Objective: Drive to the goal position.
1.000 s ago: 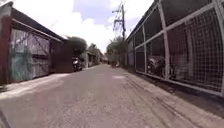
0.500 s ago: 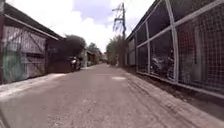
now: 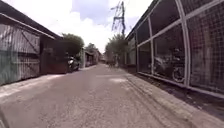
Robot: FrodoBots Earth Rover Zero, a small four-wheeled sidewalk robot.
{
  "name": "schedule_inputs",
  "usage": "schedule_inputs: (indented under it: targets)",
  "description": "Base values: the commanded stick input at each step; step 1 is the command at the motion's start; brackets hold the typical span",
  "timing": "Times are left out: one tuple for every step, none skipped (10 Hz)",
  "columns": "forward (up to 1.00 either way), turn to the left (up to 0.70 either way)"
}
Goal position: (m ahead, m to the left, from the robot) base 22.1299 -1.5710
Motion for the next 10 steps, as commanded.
schedule_inputs:
  targets:
    - [0.85, 0.07]
    - [0.85, 0.27]
    - [0.85, 0.19]
    - [0.85, 0.00]
    - [0.85, 0.00]
    - [0.85, 0.00]
    - [0.85, 0.00]
    - [0.85, 0.00]
    - [0.85, 0.00]
    - [0.85, 0.00]
